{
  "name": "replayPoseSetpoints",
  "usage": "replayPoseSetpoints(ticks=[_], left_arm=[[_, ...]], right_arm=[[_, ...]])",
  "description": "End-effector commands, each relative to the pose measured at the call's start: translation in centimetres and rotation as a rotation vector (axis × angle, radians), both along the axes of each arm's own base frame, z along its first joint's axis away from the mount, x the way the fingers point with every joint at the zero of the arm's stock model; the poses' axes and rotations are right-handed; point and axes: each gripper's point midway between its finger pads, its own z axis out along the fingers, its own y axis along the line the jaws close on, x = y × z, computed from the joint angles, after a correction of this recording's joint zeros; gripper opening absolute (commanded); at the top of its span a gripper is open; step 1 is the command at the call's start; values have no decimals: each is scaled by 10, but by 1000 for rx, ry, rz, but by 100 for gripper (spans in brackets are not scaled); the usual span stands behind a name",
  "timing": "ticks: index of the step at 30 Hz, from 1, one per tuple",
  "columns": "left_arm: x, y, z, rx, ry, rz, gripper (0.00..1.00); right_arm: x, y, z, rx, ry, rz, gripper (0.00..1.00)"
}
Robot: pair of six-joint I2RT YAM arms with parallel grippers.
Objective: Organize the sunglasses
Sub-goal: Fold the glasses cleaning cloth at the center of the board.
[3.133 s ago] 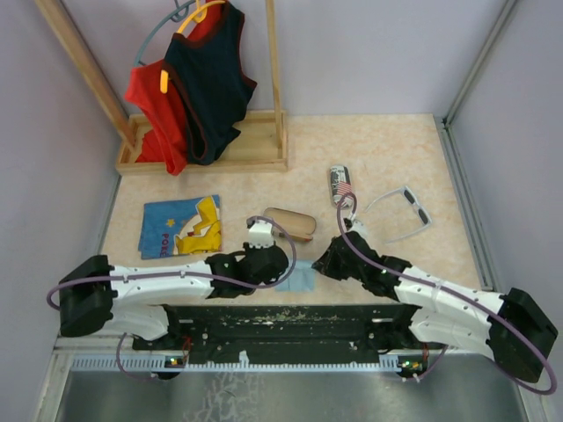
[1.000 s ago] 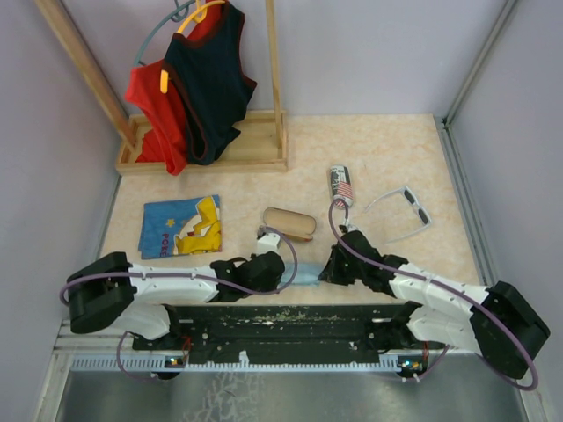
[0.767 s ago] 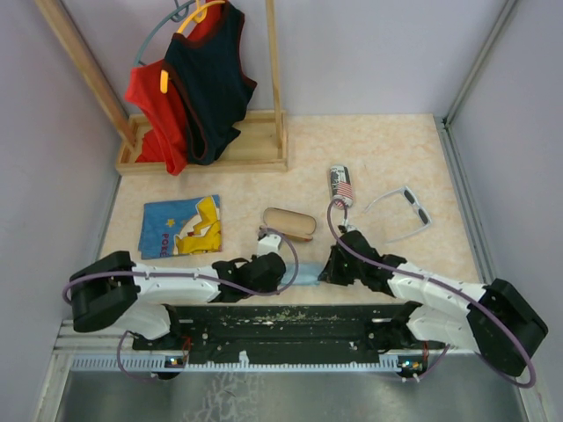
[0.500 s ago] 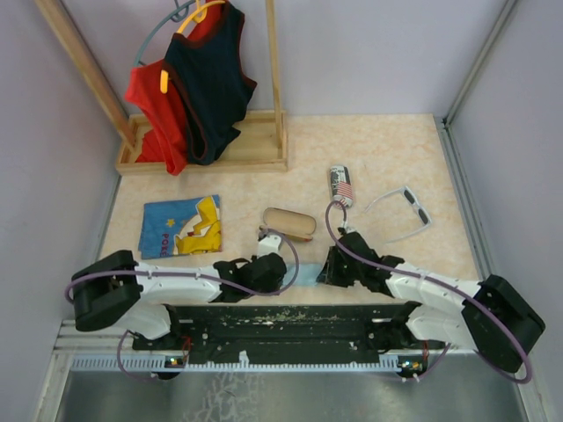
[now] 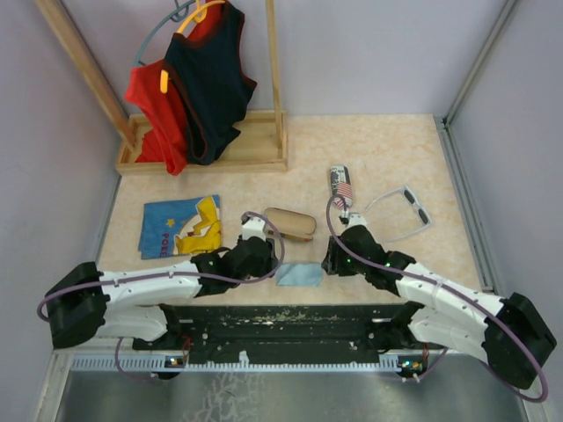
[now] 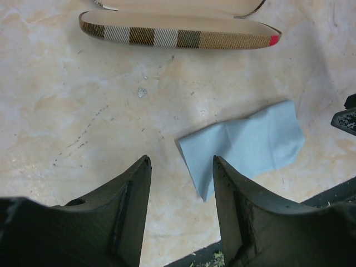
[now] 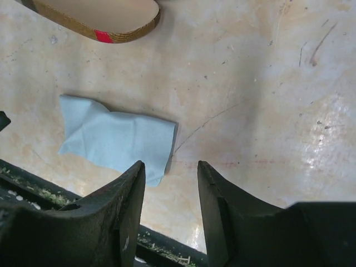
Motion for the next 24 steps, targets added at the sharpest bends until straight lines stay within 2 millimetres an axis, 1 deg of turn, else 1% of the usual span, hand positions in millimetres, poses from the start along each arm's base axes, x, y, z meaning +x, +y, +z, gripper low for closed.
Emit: replayPoseSetpoints(ticks=[1,7,9,13,17,20,22,24], left_arm=[[7,-13,-5,-19,-5,-68,54],[8,-22,-18,-39,29,-96,52],[6,-26,-21,-46,42,-114,51],[4,-28,-32,-19,74,-121,47],[1,-26,-42,13,103,-122,45],[0,-24,-46,20,110,-119,45],[0,-22,-46,22,111,-105,45],[2,-15,-44,24,106,-66,45]], right_arm=[[19,12,15,-31,-85,90,43],[23,21,8,-48,-63,127,43],[22,24,6,-40,-55,137,43],[21,28,0,-39,-34,150,43],[20,28,-2,-42,-23,154,43],[22,25,-2,-54,-31,136,43],[27,21,2,-60,-53,103,43],[35,18,10,-54,-93,56,43]])
